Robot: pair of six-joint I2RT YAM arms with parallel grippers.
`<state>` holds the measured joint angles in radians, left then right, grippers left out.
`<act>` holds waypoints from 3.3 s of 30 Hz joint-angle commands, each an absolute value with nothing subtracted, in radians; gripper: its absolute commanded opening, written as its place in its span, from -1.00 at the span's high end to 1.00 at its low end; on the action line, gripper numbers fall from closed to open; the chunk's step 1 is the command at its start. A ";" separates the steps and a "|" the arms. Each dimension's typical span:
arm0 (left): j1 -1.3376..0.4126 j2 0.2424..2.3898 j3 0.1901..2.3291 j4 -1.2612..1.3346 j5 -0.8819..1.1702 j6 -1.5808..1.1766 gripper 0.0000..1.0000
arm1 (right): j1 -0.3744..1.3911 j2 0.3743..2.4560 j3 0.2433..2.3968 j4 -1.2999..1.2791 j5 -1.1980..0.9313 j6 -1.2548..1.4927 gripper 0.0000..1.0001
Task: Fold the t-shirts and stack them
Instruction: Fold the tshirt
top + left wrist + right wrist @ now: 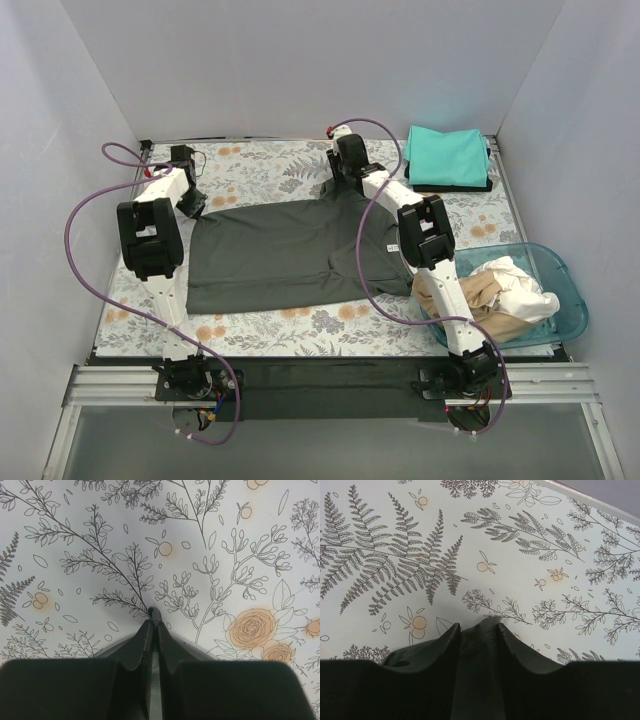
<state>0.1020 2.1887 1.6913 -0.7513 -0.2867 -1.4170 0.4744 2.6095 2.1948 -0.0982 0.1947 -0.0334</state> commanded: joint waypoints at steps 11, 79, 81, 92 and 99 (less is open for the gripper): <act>0.095 2.131 1.692 -0.796 -0.249 -1.420 1.00 | 0.422 2.534 2.210 -0.129 -0.063 0.091 0.97; 0.089 1.595 1.123 -0.611 -0.301 -1.462 1.00 | 0.454 1.381 0.914 0.225 -0.155 -0.008 0.97; 0.091 1.572 1.106 -0.607 -0.299 -1.468 1.00 | 0.456 1.356 0.879 0.225 -0.147 -0.008 0.97; 0.089 1.493 0.991 -0.565 -0.295 -1.493 1.00 | 0.459 1.276 0.770 0.227 -0.156 0.020 0.97; 0.091 1.470 0.916 -0.532 -0.285 -1.505 1.00 | 0.465 1.270 0.710 0.229 -0.155 0.032 0.97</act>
